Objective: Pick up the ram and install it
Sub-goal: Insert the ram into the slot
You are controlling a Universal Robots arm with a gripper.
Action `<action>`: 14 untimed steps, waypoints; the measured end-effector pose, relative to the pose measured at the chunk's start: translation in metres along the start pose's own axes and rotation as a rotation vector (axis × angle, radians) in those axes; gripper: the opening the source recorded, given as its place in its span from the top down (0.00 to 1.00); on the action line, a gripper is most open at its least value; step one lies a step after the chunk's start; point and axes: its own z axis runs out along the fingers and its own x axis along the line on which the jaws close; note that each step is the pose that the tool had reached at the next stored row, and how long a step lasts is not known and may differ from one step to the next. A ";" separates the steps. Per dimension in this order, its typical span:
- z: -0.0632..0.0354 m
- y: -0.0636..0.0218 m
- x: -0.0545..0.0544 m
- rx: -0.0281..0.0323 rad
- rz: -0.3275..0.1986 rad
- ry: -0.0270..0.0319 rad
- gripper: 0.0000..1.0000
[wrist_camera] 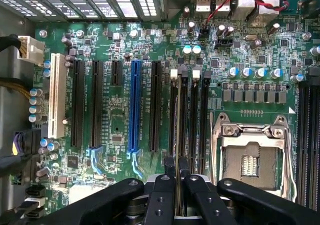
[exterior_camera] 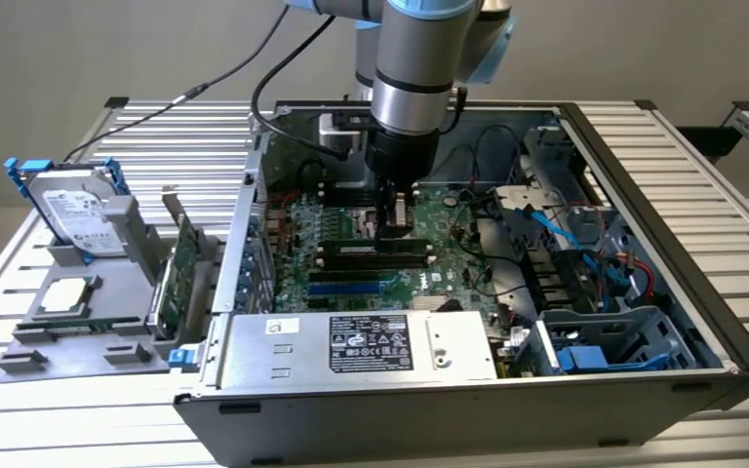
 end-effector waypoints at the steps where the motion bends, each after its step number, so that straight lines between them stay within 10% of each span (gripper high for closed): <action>1: 0.0006 0.0000 0.000 0.0000 0.000 0.0006 0.86; 14: 0.0044 -0.0004 0.000 -0.0007 0.002 0.0219 0.86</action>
